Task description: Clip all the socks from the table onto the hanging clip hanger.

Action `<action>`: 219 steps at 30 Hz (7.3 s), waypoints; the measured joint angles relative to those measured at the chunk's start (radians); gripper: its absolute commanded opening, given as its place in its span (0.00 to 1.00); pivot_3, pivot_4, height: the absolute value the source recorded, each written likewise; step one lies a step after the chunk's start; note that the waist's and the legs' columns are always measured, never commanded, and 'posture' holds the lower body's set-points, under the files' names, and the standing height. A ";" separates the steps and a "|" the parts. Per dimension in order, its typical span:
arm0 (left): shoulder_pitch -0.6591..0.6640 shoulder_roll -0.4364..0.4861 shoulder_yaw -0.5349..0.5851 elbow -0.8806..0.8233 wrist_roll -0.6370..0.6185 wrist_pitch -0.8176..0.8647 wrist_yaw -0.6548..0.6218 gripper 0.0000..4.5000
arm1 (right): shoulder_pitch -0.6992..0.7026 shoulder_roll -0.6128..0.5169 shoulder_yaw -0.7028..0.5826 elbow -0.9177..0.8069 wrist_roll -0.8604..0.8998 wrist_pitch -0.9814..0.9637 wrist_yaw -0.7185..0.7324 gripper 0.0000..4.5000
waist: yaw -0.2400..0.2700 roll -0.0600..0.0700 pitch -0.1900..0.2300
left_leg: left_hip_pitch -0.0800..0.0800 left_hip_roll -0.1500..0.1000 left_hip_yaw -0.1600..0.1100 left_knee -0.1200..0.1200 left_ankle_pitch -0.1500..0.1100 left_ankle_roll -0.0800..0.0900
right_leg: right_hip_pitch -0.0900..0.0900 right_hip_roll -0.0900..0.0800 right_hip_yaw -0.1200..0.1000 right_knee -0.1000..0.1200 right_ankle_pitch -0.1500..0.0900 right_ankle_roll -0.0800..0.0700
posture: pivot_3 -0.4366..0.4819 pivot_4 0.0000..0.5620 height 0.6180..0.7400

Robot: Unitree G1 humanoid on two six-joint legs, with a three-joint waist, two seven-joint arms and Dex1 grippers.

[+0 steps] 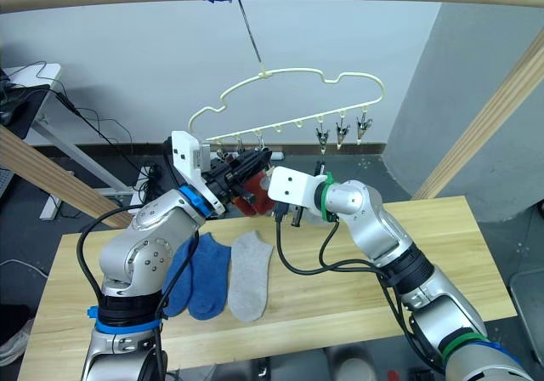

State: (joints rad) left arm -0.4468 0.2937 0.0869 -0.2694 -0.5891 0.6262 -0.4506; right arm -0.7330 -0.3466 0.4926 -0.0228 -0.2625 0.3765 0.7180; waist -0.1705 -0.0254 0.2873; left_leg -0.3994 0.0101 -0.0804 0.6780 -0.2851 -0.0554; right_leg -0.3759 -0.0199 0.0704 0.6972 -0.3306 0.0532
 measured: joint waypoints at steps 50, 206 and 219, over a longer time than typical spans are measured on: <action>0.104 0.110 -0.015 -0.037 0.062 -0.029 -0.053 0.82 | 0.141 -0.008 -0.040 -0.131 0.015 0.053 0.053 0.64 | -0.024 0.000 0.000 | 0.000 0.000 0.000 0.000 0.000 0.001 | -0.001 0.000 0.000 0.001 0.000 0.000 | 0.22 0.42 1.00; 0.371 -0.110 -0.175 0.180 0.521 0.012 0.245 0.00 | 0.027 0.195 -0.413 -0.171 0.442 0.352 -0.374 0.00 | 0.026 0.001 -0.002 | 0.000 0.000 0.003 -0.001 0.006 0.002 | -0.010 0.000 0.001 0.016 0.003 -0.003 | 0.26 0.46 1.00; 0.315 -0.085 -0.260 0.206 0.527 -0.340 0.081 0.00 | 0.029 0.194 -0.416 -0.172 0.443 0.353 -0.375 0.00 | 0.028 0.001 -0.001 | -0.002 0.000 0.003 -0.002 0.006 0.002 | -0.011 0.000 0.001 0.014 0.003 -0.003 | 0.24 0.46 1.00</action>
State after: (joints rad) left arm -0.1313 0.2087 -0.1728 -0.0630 -0.0626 0.2859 -0.3699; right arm -0.7040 -0.1523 0.0769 -0.1944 0.1807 0.7293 0.3428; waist -0.1430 -0.0247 0.2858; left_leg -0.4013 0.0101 -0.0777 0.6760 -0.2796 -0.0533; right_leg -0.3866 -0.0203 0.0711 0.7117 -0.3277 0.0498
